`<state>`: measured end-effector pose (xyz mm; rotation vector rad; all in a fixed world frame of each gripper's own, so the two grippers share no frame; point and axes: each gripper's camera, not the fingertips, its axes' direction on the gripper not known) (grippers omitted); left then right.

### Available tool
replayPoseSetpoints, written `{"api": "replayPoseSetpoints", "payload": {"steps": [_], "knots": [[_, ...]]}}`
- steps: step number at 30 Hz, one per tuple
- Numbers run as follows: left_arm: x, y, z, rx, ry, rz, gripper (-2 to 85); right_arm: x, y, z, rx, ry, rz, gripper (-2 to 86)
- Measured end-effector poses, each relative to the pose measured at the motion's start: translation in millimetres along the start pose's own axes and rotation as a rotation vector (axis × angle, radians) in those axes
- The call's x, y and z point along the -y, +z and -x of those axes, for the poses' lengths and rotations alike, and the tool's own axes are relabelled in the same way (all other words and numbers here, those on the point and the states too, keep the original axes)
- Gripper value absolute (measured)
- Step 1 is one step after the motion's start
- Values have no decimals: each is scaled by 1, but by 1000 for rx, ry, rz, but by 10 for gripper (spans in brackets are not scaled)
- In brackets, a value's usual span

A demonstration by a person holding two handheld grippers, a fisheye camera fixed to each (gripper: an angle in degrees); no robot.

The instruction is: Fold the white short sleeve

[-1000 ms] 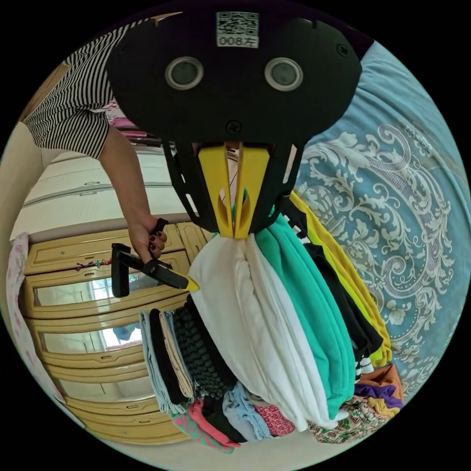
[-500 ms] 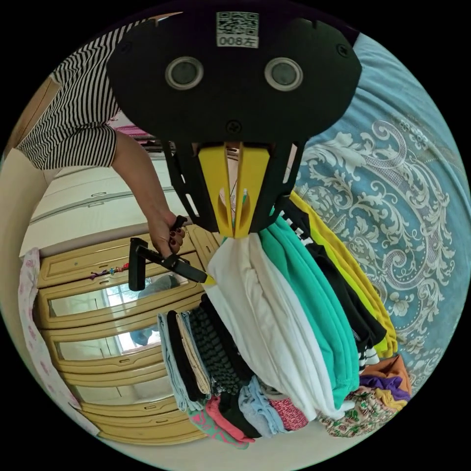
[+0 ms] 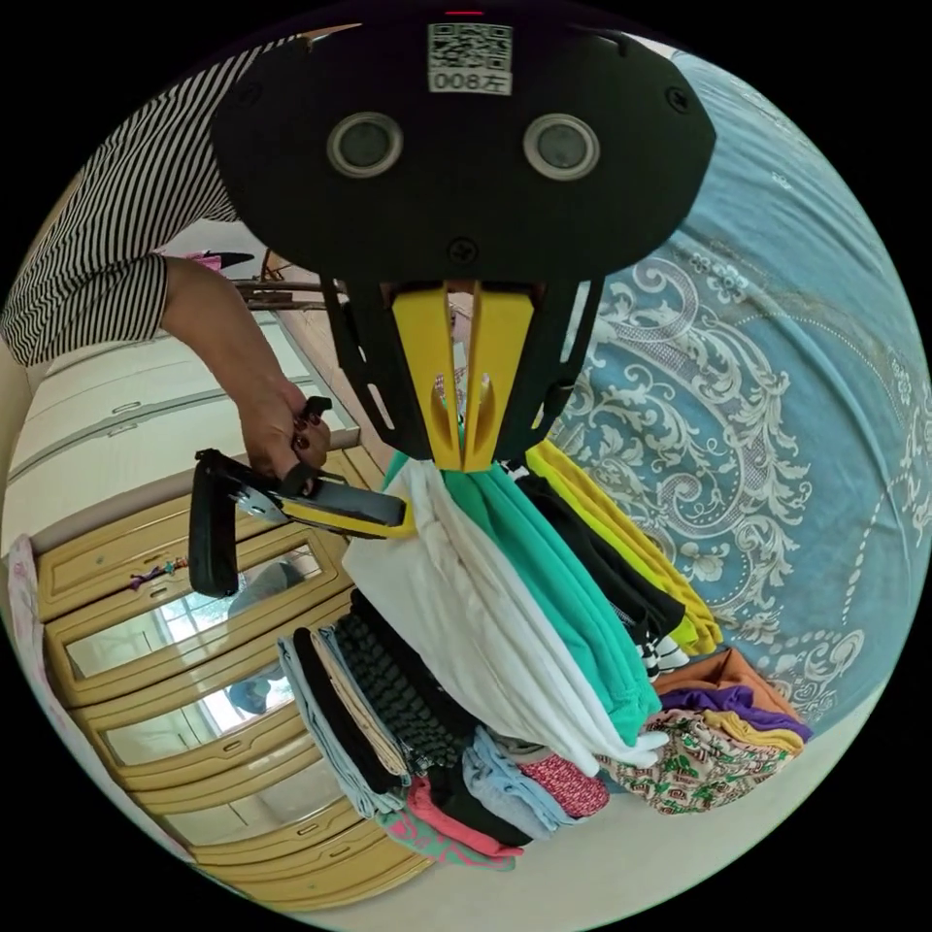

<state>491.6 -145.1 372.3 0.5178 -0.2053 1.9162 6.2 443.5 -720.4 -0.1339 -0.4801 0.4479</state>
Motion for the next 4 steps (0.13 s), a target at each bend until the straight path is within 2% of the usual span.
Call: {"api": "replayPoseSetpoints", "payload": {"steps": [4], "knots": [[-35, -37, 5, 111, 31, -29, 2, 3, 19, 2, 19, 27, -48, 1]]}}
